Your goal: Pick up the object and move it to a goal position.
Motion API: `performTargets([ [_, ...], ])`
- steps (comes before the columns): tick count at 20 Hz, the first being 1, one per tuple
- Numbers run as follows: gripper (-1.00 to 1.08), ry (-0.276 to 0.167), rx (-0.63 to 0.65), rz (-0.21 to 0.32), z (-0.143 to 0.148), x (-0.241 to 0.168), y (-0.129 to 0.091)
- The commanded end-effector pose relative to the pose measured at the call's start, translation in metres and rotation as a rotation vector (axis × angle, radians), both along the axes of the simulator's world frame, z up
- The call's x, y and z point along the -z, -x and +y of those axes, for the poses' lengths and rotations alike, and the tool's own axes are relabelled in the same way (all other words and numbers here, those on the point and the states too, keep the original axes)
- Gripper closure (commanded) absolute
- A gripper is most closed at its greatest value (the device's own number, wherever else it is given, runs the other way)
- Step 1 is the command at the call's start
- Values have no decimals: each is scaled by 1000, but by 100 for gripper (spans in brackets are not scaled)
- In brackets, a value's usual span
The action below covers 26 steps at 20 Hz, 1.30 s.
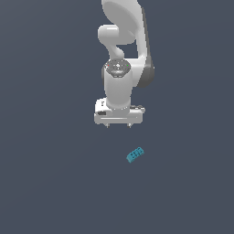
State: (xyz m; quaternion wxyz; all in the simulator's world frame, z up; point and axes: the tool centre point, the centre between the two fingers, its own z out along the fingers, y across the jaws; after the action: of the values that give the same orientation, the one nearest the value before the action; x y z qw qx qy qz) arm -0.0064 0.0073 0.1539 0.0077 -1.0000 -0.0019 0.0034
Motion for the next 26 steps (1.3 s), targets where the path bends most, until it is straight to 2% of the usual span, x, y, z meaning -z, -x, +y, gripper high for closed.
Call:
performTargets([
  [1,-92,0,0,0,0,0,0],
  [9,-92,-15,-45,16,23,14,7],
  [15,-92,-15,-46,17,24,14,7],
  [26,-92,-15,37,18,28,19,-2],
])
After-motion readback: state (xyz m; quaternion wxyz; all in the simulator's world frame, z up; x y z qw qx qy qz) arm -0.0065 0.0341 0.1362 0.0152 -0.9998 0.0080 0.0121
